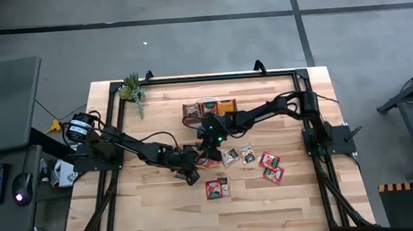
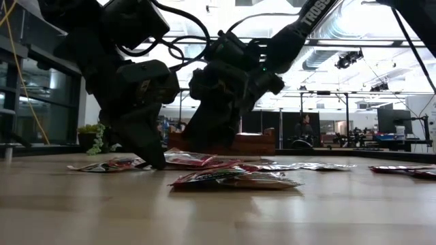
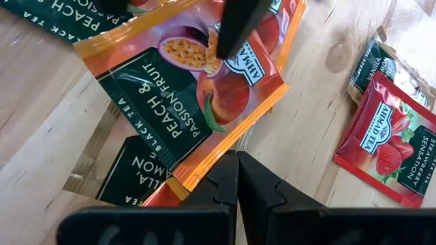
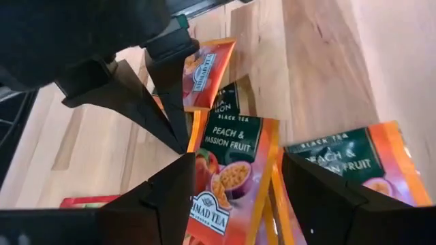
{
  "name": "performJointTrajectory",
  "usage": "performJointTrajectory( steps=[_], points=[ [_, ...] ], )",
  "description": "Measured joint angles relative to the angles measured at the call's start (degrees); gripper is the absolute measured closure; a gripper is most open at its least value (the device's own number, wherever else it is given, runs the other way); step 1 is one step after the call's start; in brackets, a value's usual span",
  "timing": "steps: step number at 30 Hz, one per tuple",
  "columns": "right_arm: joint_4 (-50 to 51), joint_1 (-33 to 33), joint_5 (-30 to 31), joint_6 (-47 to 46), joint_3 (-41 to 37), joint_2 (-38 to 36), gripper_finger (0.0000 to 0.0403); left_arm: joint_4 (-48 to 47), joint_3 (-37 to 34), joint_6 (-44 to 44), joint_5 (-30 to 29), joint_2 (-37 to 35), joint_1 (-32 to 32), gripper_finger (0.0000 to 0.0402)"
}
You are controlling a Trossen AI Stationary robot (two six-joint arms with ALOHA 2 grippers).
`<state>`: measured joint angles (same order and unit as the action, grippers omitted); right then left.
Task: Pick & Place Tea
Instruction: Put the orange tea bag in the right section of the wooden organizer
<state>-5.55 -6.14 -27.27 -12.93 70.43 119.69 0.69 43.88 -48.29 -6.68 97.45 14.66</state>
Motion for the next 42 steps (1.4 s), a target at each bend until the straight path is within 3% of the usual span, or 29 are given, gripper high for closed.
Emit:
performJointTrajectory(
  steps=[11, 26, 30, 38, 42],
  points=[
    [-1.7, 0.4, 0.3, 0.0, 0.0, 0.2, 0.0190, 0.0, 0.0, 0.0, 0.0, 0.0, 0.0, 0.0401],
    [0.5, 0.5, 2.9, 1.0, 0.0, 0.1, 0.0257, 0.0, 0.0, 0.0, 0.0, 0.0, 0.0, 0.0401],
    [0.5, 0.6, 3.1, 1.0, 0.0, 0.1, 0.0288, 0.0, 0.0, 0.0, 0.0, 0.0, 0.0, 0.0401],
    [0.5, 0.6, 3.9, 1.0, 0.0, 0.1, 0.0389, 0.0, 0.0, 0.0, 0.0, 0.0, 0.0, 0.0401],
    [0.5, 0.6, 4.2, 1.0, 0.0, 0.1, 0.0398, 0.0, -0.1, 0.0, 0.0, 0.0, 0.0, 0.0401]
  ],
)
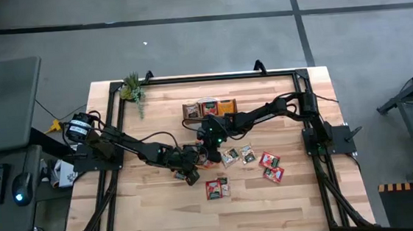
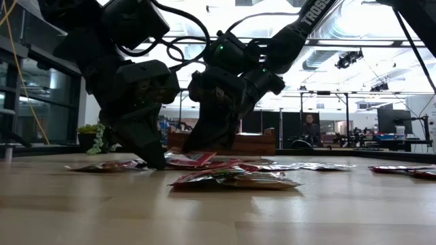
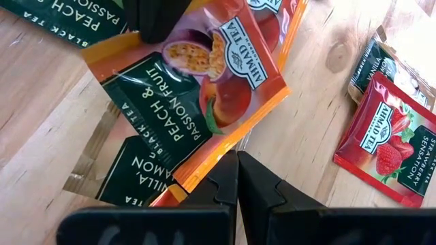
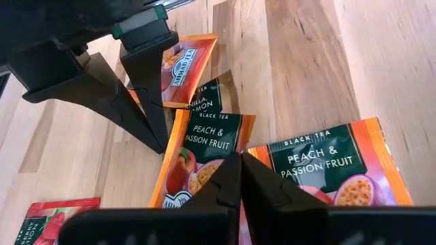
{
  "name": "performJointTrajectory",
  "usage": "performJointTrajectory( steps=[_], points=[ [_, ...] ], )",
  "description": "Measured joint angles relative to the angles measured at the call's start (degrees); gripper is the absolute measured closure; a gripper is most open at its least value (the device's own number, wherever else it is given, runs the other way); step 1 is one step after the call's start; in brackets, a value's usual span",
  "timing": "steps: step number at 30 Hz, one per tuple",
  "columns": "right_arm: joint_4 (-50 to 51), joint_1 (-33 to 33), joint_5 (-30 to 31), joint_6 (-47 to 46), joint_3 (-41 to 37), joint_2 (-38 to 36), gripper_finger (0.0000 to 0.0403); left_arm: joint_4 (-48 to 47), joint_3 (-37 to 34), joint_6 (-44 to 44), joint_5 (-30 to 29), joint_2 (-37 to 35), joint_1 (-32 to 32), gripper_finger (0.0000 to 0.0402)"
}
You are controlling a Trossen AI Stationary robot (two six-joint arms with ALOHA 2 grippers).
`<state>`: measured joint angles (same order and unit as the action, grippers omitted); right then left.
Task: Pick & Place Tea
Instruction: Put the orange tea bag in the right section of the wooden organizer
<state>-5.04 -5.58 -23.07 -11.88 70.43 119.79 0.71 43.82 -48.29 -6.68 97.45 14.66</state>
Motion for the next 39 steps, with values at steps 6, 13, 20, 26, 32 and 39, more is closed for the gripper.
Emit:
performJointTrajectory(
  steps=[6, 13, 20, 26, 32, 39],
  points=[
    [-0.3, 0.0, -0.4, -0.9, 0.0, -0.2, 0.0402, 0.0, 0.0, 0.0, 0.0, 0.0, 0.0, 0.0401],
    [0.3, 0.8, 3.5, -0.1, 0.0, -4.5, 0.0402, 0.0, 0.0, 0.0, 0.0, 0.0, 0.0, 0.0401],
    [10.6, 0.8, 11.1, 2.2, 0.0, -10.3, 0.0402, 0.7, 0.0, 0.0, 0.6, 0.0, 0.0, 0.0401],
    [17.2, 0.7, 15.6, 4.6, 0.0, -13.1, 0.0403, 2.6, -0.1, 0.0, 0.1, -0.7, -0.1, 0.0401],
    [18.3, -0.4, 20.7, 4.6, 0.0, -17.0, 0.0403, 2.5, 0.0, 0.0, -0.3, -1.8, -0.1, 0.0401],
    [22.6, -5.6, 25.1, 6.7, 0.0, -23.6, 0.0403, 2.2, 1.6, 0.2, -1.4, -1.8, -0.1, 0.0401]
  ],
)
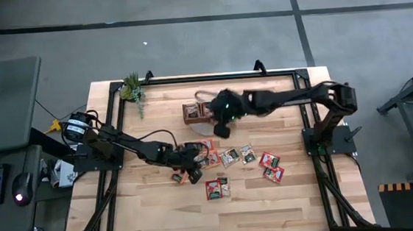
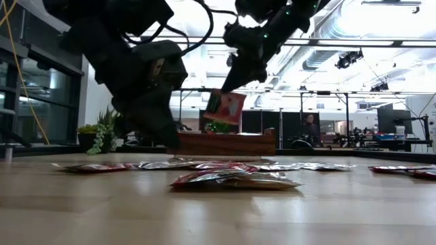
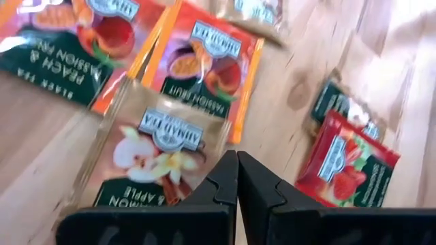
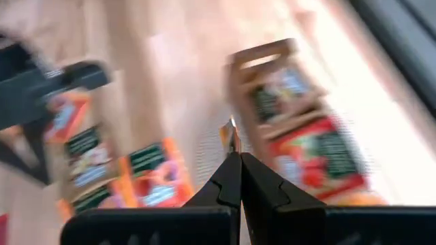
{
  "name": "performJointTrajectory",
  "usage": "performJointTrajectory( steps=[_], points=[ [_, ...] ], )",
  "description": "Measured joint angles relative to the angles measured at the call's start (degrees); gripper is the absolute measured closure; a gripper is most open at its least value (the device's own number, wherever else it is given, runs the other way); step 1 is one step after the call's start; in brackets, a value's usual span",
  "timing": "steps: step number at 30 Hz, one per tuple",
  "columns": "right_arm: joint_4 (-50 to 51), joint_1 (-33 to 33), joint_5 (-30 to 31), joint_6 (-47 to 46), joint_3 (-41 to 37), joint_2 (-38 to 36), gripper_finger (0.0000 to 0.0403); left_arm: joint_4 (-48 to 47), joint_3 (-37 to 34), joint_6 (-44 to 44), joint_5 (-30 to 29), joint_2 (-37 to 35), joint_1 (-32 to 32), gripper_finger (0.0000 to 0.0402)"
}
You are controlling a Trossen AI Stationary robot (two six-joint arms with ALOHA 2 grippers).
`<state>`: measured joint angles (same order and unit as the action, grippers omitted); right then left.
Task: Pick & Place Tea
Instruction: Put the orange tea bag in the right section of the wooden organizer
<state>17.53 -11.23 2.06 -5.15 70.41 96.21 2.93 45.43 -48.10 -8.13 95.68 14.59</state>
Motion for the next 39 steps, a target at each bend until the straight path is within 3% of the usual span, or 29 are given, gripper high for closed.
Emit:
performJointTrajectory(
  steps=[3, 7, 15, 19, 26, 39],
  points=[
    [-1.0, -3.4, -0.8, 0.7, -1.0, -2.8, 0.0403, 0.0, 0.7, 0.4, -1.4, 0.0, 0.0, 0.0401],
    [-9.4, -7.4, -3.8, -1.4, -9.0, -8.7, 0.0403, 0.1, 1.1, 1.3, -2.6, 0.0, 0.0, 0.0401],
    [-38.2, -10.5, -3.4, -5.3, -29.7, -19.4, 0.0403, 0.4, 1.1, 0.6, -3.0, 0.0, 0.0, 0.0401],
    [-51.9, -10.8, -0.1, -9.3, -36.8, -19.4, 0.0403, 0.4, 1.1, -0.2, -3.4, 0.0, -0.4, 0.0401],
    [-62.2, -10.9, 2.7, -12.9, -42.1, -15.2, 0.0403, 0.7, 1.1, -0.9, -2.9, 0.0, -1.6, 0.0401],
    [-63.3, -12.5, 0.4, -14.4, -40.8, -6.7, 0.0403, 0.6, 1.1, -1.6, -1.1, 0.0, -3.1, 0.0401]
  ],
)
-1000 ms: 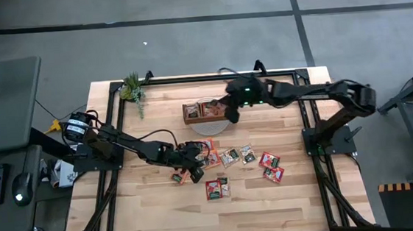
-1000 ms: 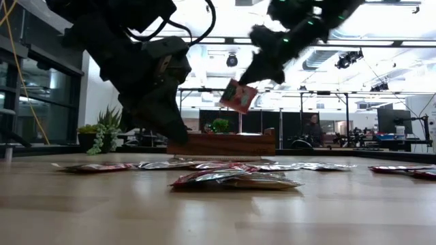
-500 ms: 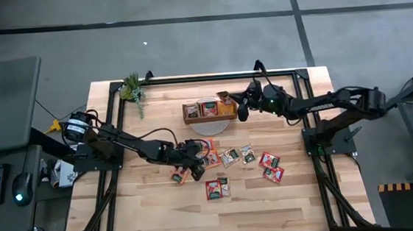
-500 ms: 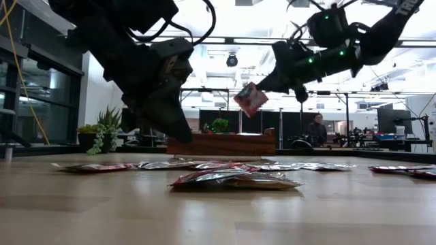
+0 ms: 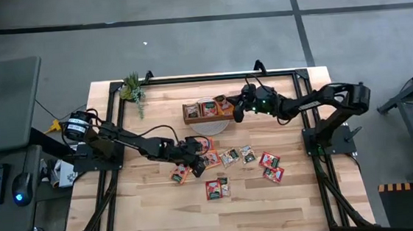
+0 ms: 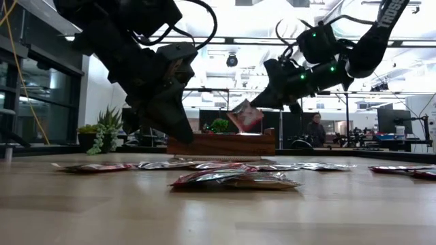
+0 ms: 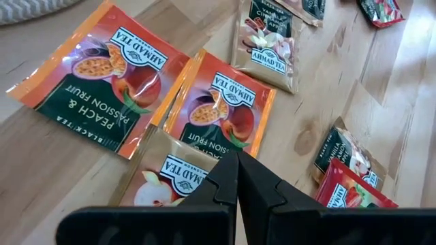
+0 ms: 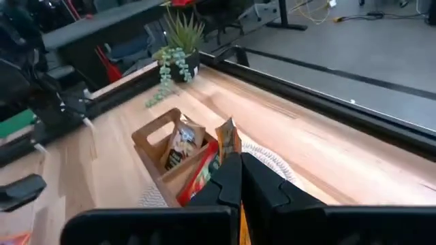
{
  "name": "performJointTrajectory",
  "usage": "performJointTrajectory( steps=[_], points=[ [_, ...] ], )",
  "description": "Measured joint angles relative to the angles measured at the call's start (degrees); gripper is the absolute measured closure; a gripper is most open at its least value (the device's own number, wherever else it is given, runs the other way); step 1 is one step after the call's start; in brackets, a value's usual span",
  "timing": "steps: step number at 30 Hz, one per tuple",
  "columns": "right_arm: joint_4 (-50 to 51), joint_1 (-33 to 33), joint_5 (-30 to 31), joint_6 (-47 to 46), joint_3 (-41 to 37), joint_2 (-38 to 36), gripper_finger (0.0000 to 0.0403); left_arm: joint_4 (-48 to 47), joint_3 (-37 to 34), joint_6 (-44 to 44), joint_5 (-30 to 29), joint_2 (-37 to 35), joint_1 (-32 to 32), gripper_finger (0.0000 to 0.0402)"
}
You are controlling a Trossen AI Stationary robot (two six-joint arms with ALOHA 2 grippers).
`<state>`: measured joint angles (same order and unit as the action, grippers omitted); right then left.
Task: Pick & Place Tea
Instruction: Put the orange tea bag in the right section of the wooden organizer
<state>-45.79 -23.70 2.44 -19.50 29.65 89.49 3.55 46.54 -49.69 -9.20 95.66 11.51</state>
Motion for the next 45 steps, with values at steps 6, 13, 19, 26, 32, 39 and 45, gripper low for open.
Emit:
performJointTrajectory(
  steps=[6, 13, 19, 26, 32, 39, 45],
  points=[
    [1.3, -0.9, -0.3, -0.2, -0.1, 0.8, 0.0403, 0.0, 0.0, -0.1, 0.1, 0.0, 0.0, 0.0401],
    [4.9, -1.1, -0.8, -1.7, 0.0, 0.8, 0.0403, 0.0, 0.0, -0.2, 0.1, 0.0, 0.0, 0.0401],
    [8.2, -1.1, -0.9, -3.0, 0.0, 0.8, 0.0403, 0.0, 0.0, -0.3, 0.0, 0.0, 0.0, 0.0401],
    [9.3, -1.1, 0.7, -4.0, 0.0, 0.8, 0.0402, 0.0, 0.0, -0.3, 0.0, 0.0, 0.0, 0.0401],
    [8.2, -1.1, 0.8, -3.7, 0.0, 0.8, 0.0381, 0.0, 0.0, -0.3, 0.0, 0.0, 0.0, 0.0401],
    [8.5, -1.1, 0.6, -3.9, 0.0, 0.8, 0.0305, 0.0, 0.0, -0.5, 1.0, 0.0, 0.0, 0.0401],
    [7.0, -1.1, 0.5, -3.0, 0.0, 0.2, 0.0247, 0.0, 0.0, -0.8, 1.2, 0.0, -0.4, 0.0401]
  ],
)
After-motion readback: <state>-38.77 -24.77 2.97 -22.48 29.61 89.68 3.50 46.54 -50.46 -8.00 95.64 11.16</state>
